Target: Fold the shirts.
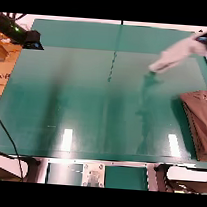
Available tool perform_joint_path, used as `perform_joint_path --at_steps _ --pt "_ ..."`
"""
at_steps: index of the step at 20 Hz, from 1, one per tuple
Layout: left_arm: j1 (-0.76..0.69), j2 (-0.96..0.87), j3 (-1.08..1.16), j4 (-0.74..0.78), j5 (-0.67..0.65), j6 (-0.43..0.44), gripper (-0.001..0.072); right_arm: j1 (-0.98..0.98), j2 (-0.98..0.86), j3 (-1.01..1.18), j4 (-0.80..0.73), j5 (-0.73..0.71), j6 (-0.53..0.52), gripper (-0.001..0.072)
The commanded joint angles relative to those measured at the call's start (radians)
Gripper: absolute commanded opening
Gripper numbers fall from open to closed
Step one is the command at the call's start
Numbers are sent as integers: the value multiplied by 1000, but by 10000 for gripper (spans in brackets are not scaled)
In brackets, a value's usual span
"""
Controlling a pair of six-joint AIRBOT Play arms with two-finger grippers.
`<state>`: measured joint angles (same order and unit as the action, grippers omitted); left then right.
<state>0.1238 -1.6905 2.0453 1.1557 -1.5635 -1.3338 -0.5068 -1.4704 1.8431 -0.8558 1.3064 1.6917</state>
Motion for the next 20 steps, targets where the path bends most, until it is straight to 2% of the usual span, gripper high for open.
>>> perform_joint_path --at_steps 1,6,10,13,18,20 --pt "0 0 0 0 -1 0 18 -243 54 3 -44 84 46 12" --pt "0 0 0 0 0 0 18 -426 86 2 -290 292 86 12" --pt "0 0 0 -3 -1 0 18 -468 101 -5 -462 420 90 11" --pt "0 0 0 -12 -2 0 18 -468 129 -65 -591 502 170 11" --pt "0 0 0 -12 -17 0 18 -468 159 -292 -715 534 268 12" --pt "0 0 -1 -12 -28 1 18 -468 158 -386 -759 534 275 13"
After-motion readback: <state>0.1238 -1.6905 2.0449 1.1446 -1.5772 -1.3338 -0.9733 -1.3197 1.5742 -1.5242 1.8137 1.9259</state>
